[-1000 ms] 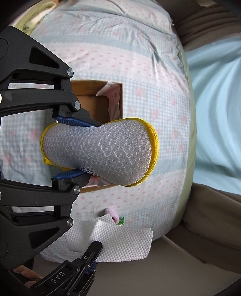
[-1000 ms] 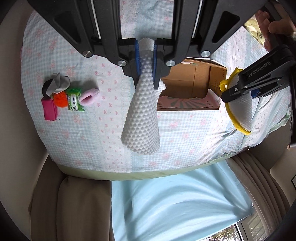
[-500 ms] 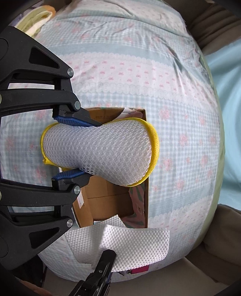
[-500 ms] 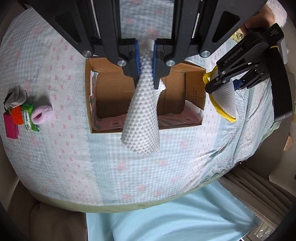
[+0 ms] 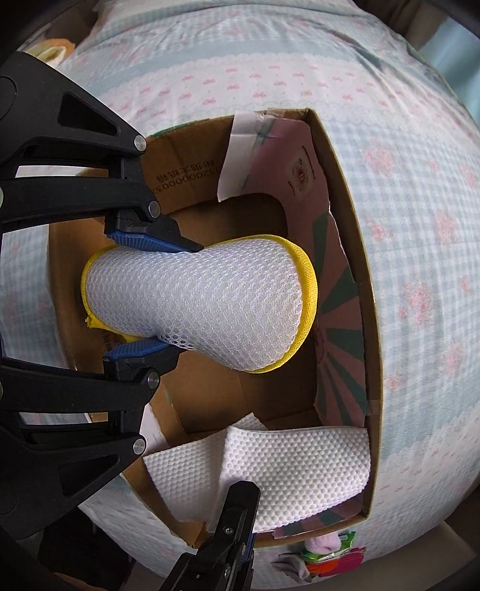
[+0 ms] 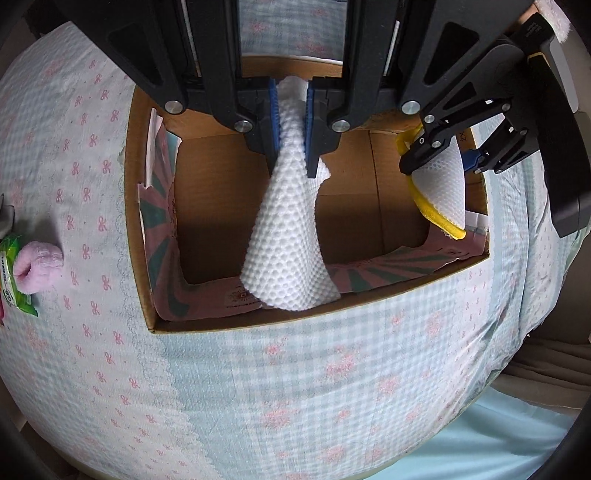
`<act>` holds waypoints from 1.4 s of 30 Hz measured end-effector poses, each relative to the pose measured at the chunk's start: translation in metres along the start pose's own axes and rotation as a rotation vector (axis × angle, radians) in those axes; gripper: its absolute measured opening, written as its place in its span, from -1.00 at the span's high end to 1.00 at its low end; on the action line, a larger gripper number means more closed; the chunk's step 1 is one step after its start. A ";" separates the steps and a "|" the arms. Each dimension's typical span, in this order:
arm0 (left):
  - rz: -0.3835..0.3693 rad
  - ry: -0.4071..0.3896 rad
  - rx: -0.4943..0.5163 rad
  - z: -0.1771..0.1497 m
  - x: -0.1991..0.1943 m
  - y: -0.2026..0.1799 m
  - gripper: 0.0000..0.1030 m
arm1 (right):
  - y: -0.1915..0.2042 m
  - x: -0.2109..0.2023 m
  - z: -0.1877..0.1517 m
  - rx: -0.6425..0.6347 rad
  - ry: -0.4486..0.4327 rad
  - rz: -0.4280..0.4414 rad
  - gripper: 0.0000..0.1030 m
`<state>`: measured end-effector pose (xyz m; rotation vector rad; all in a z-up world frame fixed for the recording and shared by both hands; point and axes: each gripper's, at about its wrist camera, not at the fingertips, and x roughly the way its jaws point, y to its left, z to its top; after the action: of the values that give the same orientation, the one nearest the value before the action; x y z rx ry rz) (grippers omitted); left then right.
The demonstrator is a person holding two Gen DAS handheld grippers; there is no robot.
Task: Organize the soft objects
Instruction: 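Carry the mesh pad and white cloth with both tools over the cardboard box, then open both tools to drop the mesh pad and white cloth into the box, then move both tools back toward the remaining soft items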
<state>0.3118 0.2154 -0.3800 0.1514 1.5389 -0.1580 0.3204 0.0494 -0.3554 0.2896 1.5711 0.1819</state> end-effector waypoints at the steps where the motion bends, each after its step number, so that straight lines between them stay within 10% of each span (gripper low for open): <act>1: 0.003 0.006 0.010 0.001 0.003 -0.001 0.28 | -0.001 0.004 0.001 0.010 0.007 0.011 0.80; 3: -0.011 0.010 0.029 0.001 0.007 -0.002 0.27 | -0.002 0.010 0.002 0.030 0.026 0.041 0.80; 5: -0.046 -0.002 0.067 0.002 0.007 -0.005 -0.70 | -0.003 0.017 0.003 0.037 0.035 0.047 0.80; 7: 0.016 -0.038 0.112 0.002 0.003 -0.009 -0.99 | -0.003 0.025 0.004 0.040 0.059 0.018 0.69; 9: 0.020 -0.035 0.153 0.001 0.005 -0.012 -0.99 | -0.005 0.030 0.004 0.046 0.058 -0.032 -0.09; 10: 0.018 -0.029 0.168 0.001 0.008 -0.013 -0.99 | -0.006 0.031 0.003 0.050 0.049 -0.040 -0.90; 11: 0.018 -0.028 0.181 0.000 0.009 -0.014 -0.99 | -0.007 0.032 0.003 0.057 0.042 -0.035 -1.00; 27: -0.021 -0.066 0.137 -0.015 -0.026 -0.007 -0.99 | 0.003 -0.006 -0.015 0.027 -0.050 -0.038 -1.00; 42: -0.010 -0.278 0.061 -0.071 -0.151 -0.035 -0.99 | 0.025 -0.155 -0.080 -0.145 -0.352 -0.149 -1.00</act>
<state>0.2318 0.1959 -0.2308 0.1628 1.2584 -0.2241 0.2426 0.0326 -0.1982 0.0830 1.2180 0.1203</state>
